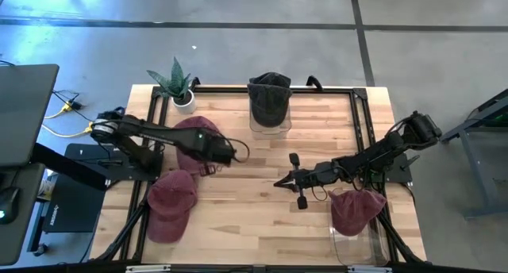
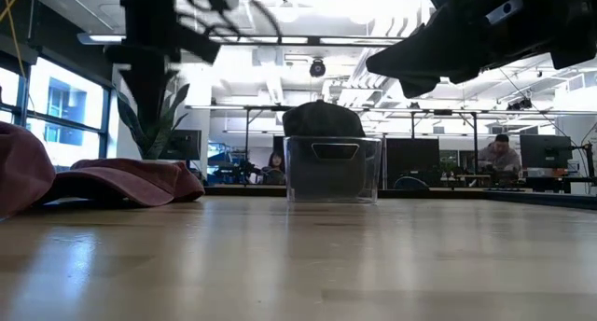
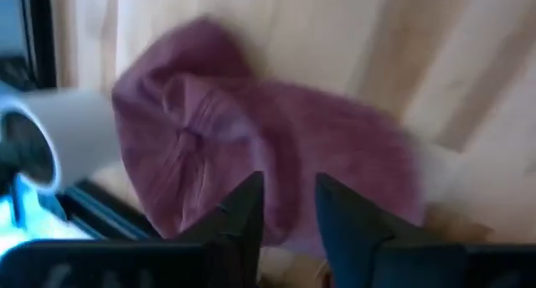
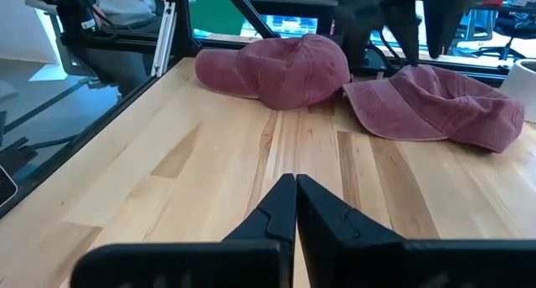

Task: Pick & Place hat
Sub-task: Put the top red cap into the bottom transparent bin

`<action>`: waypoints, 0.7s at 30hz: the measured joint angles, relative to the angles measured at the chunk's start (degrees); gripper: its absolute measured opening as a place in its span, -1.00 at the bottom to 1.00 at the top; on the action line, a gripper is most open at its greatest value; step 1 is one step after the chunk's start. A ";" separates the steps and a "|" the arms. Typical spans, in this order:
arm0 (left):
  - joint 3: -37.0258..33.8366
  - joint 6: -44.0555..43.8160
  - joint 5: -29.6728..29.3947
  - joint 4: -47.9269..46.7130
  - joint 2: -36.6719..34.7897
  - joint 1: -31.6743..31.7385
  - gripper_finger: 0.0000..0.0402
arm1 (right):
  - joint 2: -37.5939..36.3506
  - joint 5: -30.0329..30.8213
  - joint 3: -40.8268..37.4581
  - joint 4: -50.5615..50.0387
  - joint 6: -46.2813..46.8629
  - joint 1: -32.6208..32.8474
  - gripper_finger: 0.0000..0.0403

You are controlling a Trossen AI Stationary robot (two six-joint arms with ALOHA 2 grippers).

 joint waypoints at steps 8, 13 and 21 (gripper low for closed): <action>-10.35 0.13 0.60 0.81 -5.76 14.52 0.07 | 0.02 -0.35 0.00 -0.65 0.22 0.00 -0.98; -15.19 1.19 0.11 4.05 -6.91 26.16 0.15 | 0.02 -0.28 0.00 -0.76 0.22 0.00 -0.97; -22.11 8.06 4.57 17.83 -6.75 40.22 0.15 | 0.04 -0.25 0.00 -0.37 0.23 0.01 -0.97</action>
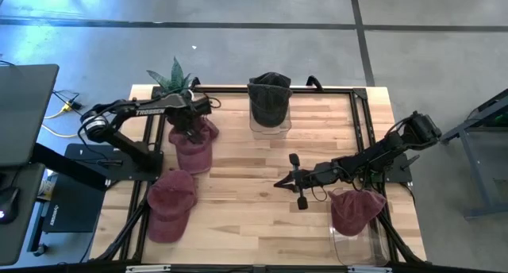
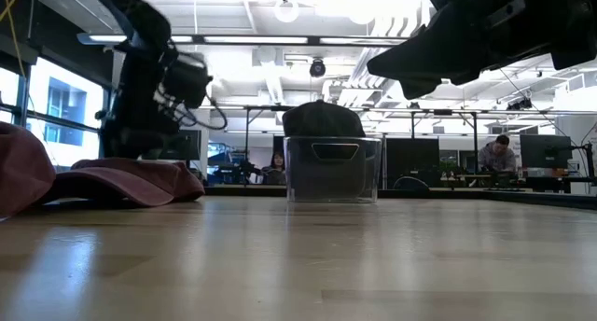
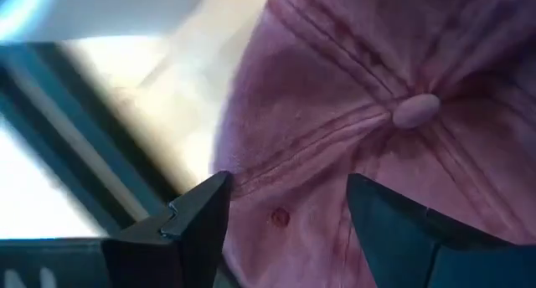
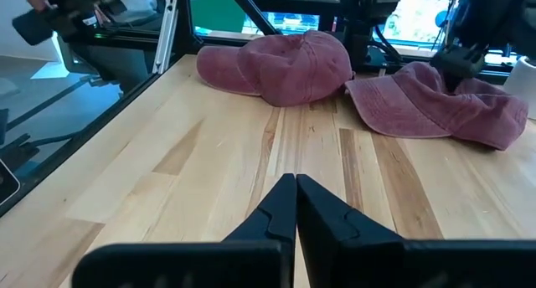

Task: Pick & Place hat
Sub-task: Put the top red cap into the bottom transparent bin

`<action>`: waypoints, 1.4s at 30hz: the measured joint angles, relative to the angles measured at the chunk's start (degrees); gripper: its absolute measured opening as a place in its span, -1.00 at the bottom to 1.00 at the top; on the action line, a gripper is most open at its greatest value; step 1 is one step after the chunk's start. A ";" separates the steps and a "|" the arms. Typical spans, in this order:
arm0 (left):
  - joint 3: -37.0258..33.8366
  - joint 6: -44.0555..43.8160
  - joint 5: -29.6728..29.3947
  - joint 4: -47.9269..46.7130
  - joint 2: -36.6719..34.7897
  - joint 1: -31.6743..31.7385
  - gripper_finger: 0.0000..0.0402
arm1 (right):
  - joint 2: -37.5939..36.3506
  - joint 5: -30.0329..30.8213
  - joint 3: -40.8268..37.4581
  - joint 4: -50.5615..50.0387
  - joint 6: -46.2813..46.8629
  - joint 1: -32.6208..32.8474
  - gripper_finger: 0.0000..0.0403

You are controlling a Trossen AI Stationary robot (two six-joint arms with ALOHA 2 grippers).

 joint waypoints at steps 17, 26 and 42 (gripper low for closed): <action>-7.14 9.20 14.09 15.51 -0.11 4.93 -0.77 | 0.00 0.02 0.00 -0.01 -0.01 0.00 -0.96; -6.81 9.20 17.01 13.69 -0.76 4.89 -0.78 | 0.00 0.48 0.00 0.01 -0.18 0.00 -0.99; 3.91 8.36 28.98 8.29 -15.85 -2.80 -0.95 | 0.00 0.46 0.00 0.01 -0.27 0.01 -0.98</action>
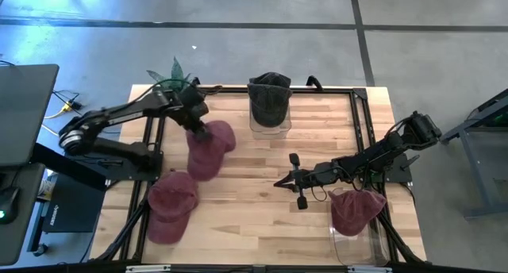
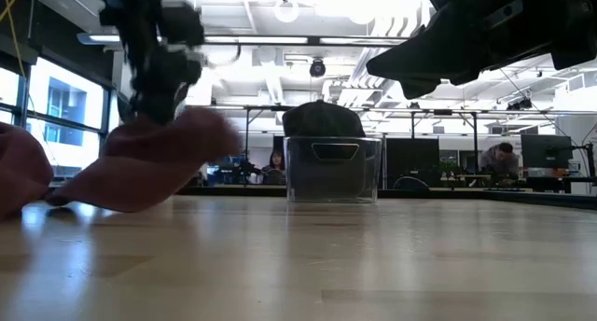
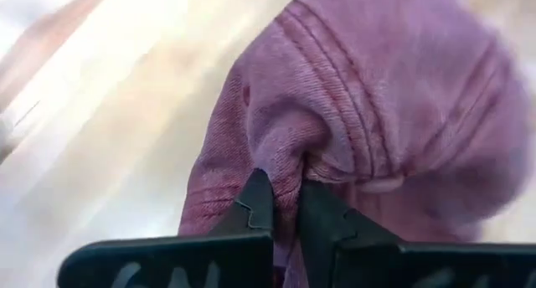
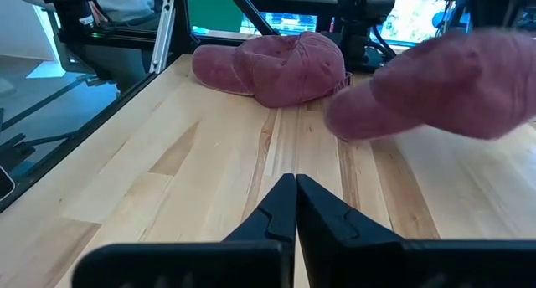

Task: Pick & Place hat
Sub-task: Put the top red cap into the bottom transparent bin

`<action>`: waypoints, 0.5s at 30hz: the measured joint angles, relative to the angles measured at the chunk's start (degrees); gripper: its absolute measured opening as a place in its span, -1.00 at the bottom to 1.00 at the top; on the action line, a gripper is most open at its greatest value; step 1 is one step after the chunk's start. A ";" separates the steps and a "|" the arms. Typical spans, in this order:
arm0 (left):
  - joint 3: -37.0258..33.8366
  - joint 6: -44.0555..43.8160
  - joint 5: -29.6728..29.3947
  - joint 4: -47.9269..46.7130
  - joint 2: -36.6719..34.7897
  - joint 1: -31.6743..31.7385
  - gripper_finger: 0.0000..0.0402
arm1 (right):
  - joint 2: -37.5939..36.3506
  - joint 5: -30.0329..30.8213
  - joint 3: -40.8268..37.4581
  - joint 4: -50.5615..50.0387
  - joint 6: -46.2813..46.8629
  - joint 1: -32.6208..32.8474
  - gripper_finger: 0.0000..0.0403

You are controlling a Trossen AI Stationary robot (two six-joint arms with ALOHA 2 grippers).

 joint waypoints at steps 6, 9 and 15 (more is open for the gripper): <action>4.33 -5.75 7.83 2.71 -5.84 -9.48 -0.95 | 0.00 -0.01 0.00 0.00 0.13 -0.02 -0.98; 4.87 -9.47 10.82 7.75 -6.06 -14.88 -0.95 | 0.00 -0.64 0.00 0.00 0.23 -0.02 -0.96; 4.83 -14.33 9.73 16.69 -2.24 -23.81 -0.94 | -0.01 -3.97 0.04 2.65 0.14 0.38 -0.87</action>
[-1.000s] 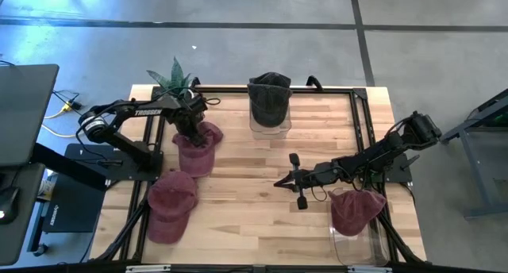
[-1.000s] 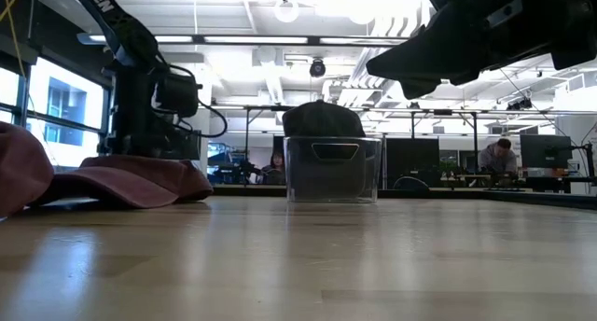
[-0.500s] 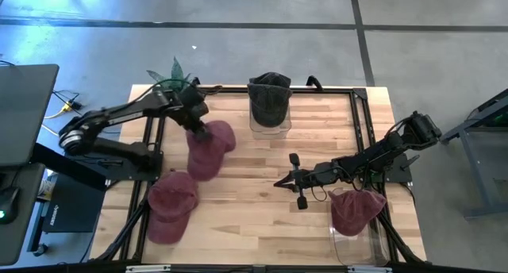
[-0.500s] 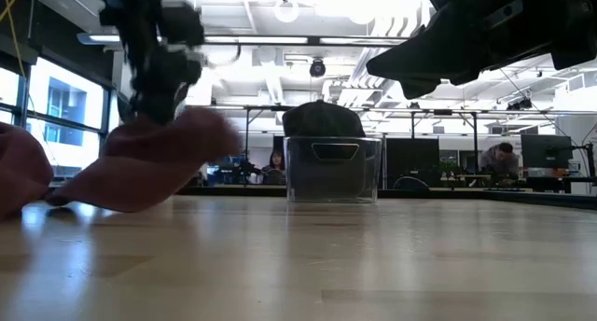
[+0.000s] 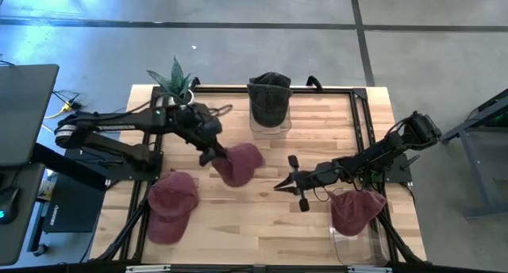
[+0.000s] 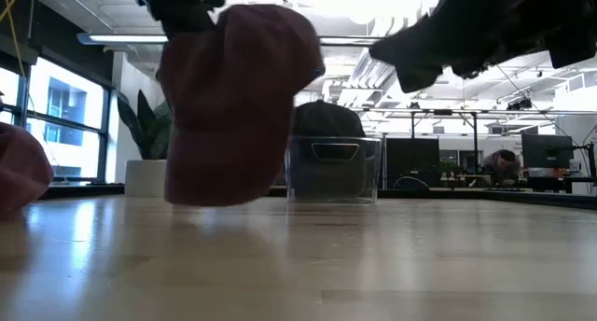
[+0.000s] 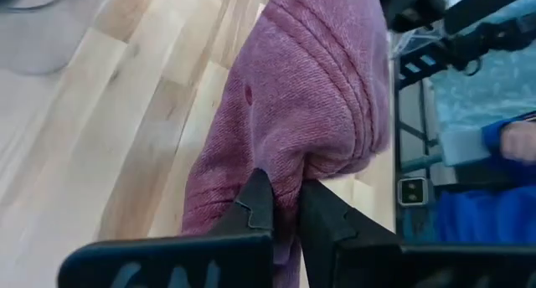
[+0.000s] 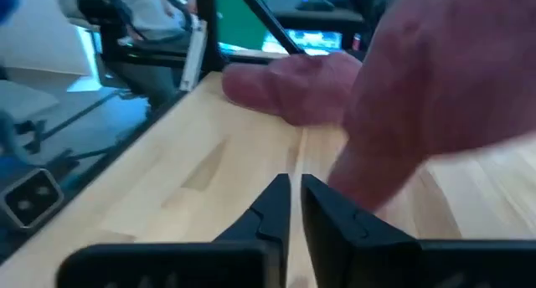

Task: Pick & Place hat
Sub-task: Put the top red cap into the bottom transparent bin

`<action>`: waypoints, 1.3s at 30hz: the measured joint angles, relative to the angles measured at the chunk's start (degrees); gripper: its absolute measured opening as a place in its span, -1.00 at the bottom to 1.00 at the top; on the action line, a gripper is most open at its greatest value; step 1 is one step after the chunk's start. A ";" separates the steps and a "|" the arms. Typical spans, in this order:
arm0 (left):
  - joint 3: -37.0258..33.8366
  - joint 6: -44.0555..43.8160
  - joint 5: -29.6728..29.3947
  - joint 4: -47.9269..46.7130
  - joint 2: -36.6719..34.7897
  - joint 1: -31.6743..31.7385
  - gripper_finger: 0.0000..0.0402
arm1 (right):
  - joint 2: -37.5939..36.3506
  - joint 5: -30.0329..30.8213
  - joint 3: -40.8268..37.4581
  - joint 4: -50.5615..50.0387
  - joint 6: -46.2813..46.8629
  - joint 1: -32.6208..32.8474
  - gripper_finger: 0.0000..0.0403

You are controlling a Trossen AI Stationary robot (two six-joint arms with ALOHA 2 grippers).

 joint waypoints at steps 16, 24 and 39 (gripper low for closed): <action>-0.02 0.05 -7.89 10.14 9.45 -4.06 -0.94 | 1.64 23.28 17.33 -16.82 -23.83 4.99 0.19; -0.02 0.00 -8.37 14.69 10.82 -4.10 -0.94 | 6.64 27.38 21.99 -24.11 -18.55 -2.05 0.29; -0.02 -1.02 -7.22 19.37 10.82 -12.10 -0.88 | 6.70 6.22 21.97 -29.04 -2.83 -7.20 -0.04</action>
